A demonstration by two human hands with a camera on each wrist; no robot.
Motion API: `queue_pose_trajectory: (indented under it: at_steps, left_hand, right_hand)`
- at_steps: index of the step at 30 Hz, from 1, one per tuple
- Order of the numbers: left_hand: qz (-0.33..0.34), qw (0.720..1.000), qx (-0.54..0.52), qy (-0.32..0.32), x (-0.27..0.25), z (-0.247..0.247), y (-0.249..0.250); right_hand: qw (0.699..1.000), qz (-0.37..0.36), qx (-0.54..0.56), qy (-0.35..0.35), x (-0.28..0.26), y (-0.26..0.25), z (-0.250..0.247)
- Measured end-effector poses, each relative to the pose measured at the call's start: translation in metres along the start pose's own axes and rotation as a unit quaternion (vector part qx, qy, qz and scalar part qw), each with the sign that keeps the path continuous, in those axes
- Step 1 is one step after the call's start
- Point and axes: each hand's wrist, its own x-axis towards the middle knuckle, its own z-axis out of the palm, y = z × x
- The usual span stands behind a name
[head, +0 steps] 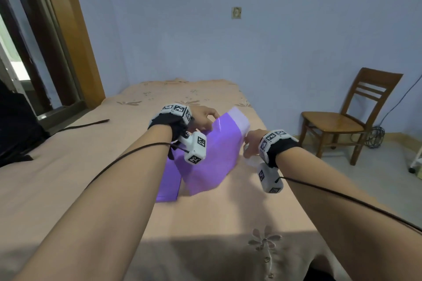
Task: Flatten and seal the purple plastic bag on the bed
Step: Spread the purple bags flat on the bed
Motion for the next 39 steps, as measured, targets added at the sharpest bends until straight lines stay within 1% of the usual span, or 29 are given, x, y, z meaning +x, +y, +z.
queue_pose_trajectory:
  at_steps: [2, 3, 5, 6, 7, 10, 12, 14, 18, 19, 20, 22, 23, 26, 30, 33, 35, 36, 39]
  left_hand:
    - [0.009, 0.999, 0.021, -0.036, -0.004, -0.015, 0.009]
    - [0.010, 0.998, 0.023, -0.062, -0.004, -0.022, 0.010]
    - [-0.001, 0.994, 0.029, -0.101, -0.003, -0.029, 0.010]
    - [-0.007, 0.993, 0.046, -0.106, -0.002, -0.028, 0.009]
    - [-0.009, 0.992, 0.071, -0.101, 0.000, -0.024, 0.007]
    - [-0.010, 0.984, 0.168, -0.058, 0.007, -0.001, -0.001]
    - [-0.018, 0.981, 0.187, -0.049, 0.018, 0.019, -0.012]
    - [-0.019, 0.977, 0.210, -0.024, 0.030, 0.039, -0.020]
    - [0.007, 0.968, 0.250, 0.027, 0.043, 0.064, -0.026]
    - [0.008, 0.967, 0.252, 0.024, 0.046, 0.067, -0.028]
    - [0.010, 0.970, 0.244, 0.005, 0.047, 0.069, -0.027]
    - [-0.009, 0.976, 0.212, -0.050, 0.046, 0.074, -0.024]
    - [-0.021, 0.977, 0.205, -0.063, 0.045, 0.079, -0.021]
    - [-0.034, 0.973, 0.225, -0.045, 0.050, 0.098, -0.019]
    - [-0.061, 0.962, 0.264, -0.033, 0.060, 0.125, -0.020]
    - [-0.052, 0.955, 0.291, -0.016, 0.054, 0.137, -0.019]
    - [-0.045, 0.946, 0.321, 0.003, 0.051, 0.144, -0.020]
    - [-0.047, 0.943, 0.330, 0.005, 0.050, 0.147, -0.021]
    - [-0.049, 0.944, 0.325, 0.000, 0.049, 0.154, -0.022]
  right_hand:
    - [0.999, 0.028, -0.015, -0.007, 0.006, 0.017, -0.013]
    - [0.999, 0.036, -0.004, -0.003, 0.008, 0.025, -0.019]
    - [0.999, 0.041, 0.004, 0.024, -0.016, 0.029, -0.038]
    - [0.998, 0.043, 0.011, 0.040, -0.023, 0.031, -0.044]
    - [0.998, 0.041, 0.017, 0.048, -0.025, 0.033, -0.047]
    - [0.998, 0.026, 0.016, 0.062, -0.023, 0.037, -0.046]
    - [0.998, 0.010, 0.021, 0.056, -0.022, 0.037, -0.040]
    - [0.998, -0.005, 0.026, 0.053, -0.023, 0.037, -0.033]
    - [0.998, -0.011, 0.042, 0.049, -0.020, 0.033, -0.018]
    - [0.998, -0.017, 0.043, 0.046, -0.019, 0.031, -0.016]
    - [0.998, -0.024, 0.040, 0.043, -0.018, 0.029, -0.014]
    - [0.999, -0.033, 0.026, 0.028, -0.019, 0.026, -0.012]
    - [0.999, -0.037, 0.012, 0.015, -0.022, 0.023, -0.011]
    - [0.998, -0.053, -0.024, -0.019, -0.029, 0.014, -0.009]
    - [0.995, -0.068, -0.056, -0.038, -0.030, 0.010, 0.009]
    - [0.996, -0.069, -0.053, -0.027, -0.028, 0.012, 0.018]
    - [0.996, -0.072, -0.042, -0.044, -0.027, 0.015, 0.017]
    - [0.995, -0.073, -0.038, -0.052, -0.027, 0.016, 0.016]
    - [0.996, -0.075, -0.034, -0.045, -0.033, 0.018, 0.015]
